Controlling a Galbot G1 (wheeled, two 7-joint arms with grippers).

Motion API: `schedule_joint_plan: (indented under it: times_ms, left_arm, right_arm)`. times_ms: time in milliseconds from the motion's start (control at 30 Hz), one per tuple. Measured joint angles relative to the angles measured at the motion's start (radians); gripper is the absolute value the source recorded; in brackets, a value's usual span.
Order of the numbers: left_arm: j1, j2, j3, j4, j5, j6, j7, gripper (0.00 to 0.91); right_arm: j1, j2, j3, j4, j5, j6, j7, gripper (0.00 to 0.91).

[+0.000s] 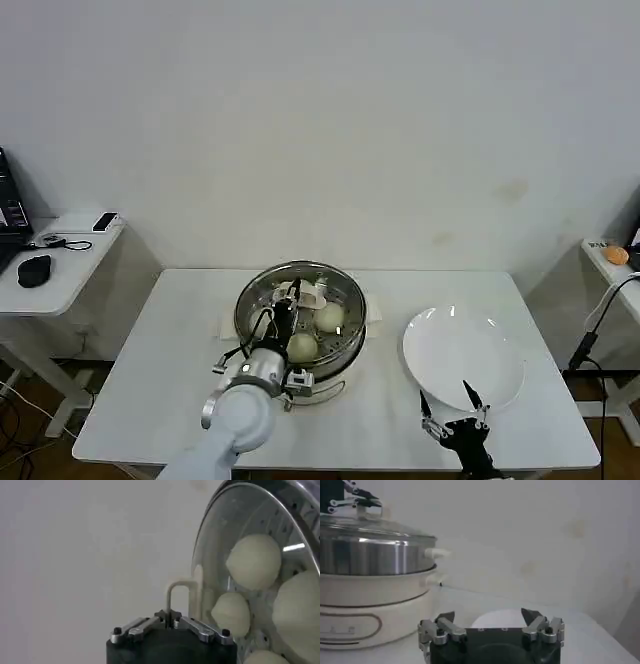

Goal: Take steamed baozi put them in steamer then cover it.

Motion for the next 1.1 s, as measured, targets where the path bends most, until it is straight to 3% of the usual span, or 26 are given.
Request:
schedule_joint_plan:
  times_ms: [133,167,200,233,1100]
  left_arm:
    - [-0.002,-0.002,0.0,0.006,0.0,0.0,0.0,0.0]
    - [-0.002,-0.003,0.0,0.007,0.0,0.0,-0.001,0.071]
    - [-0.002,-0.003,0.0,0.008,-0.001,-0.001,-0.001,0.071]
    - [-0.003,-0.004,-0.001,0.008,-0.002,-0.001,-0.001,0.907]
    - [0.096,0.059,-0.064,-0.133,-0.041,-0.006,0.002,0.907]
  right_arm:
    - [0.001,0.0,-0.004,-0.005,0.0,0.0,-0.001,0.907]
    - [0.001,0.0,-0.004,-0.006,-0.001,0.0,-0.001,0.907]
    - [0.002,0.0,-0.005,-0.006,-0.001,0.0,-0.001,0.907]
    - [0.002,0.0,-0.005,-0.006,-0.001,0.0,-0.001,0.907]
    - [-0.001,-0.001,-0.022,-0.005,-0.011,0.0,-0.002,0.907]
